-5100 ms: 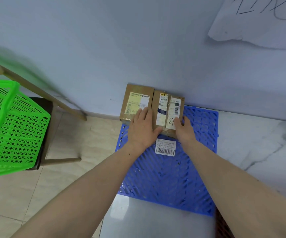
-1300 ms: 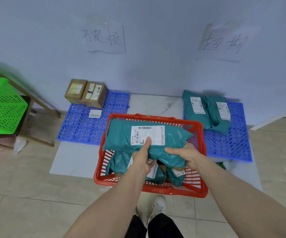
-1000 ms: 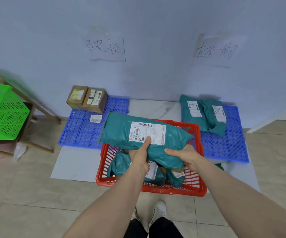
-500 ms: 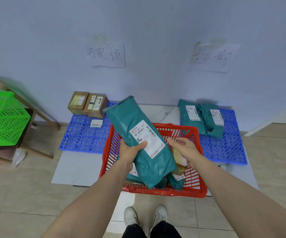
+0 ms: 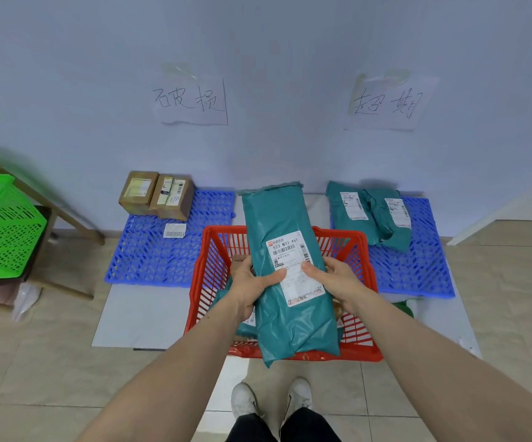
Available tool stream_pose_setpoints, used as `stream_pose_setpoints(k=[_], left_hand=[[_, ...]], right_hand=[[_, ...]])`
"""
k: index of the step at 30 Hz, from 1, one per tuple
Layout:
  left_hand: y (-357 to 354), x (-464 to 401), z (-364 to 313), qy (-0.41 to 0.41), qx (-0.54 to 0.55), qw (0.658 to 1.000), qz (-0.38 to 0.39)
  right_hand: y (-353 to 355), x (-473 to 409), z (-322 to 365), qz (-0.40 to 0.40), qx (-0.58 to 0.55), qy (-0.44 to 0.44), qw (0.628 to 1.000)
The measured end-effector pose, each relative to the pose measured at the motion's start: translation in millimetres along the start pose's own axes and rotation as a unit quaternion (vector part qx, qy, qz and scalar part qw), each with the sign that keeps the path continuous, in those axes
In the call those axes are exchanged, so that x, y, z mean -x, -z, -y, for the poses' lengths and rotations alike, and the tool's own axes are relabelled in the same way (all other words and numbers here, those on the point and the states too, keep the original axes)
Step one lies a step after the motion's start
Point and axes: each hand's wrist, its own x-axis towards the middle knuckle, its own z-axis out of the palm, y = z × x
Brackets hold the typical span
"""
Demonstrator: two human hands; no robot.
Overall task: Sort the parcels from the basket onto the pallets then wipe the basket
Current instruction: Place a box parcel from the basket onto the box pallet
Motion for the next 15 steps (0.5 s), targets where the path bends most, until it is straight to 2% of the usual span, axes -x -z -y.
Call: stream_pose_setpoints(k=[15], left_hand=[[2,-13,-14,0.017,-0.022,0.999,0.023]], right_hand=[[-2,-8,-2,-0.040,-0.005,-0.010,0.999]])
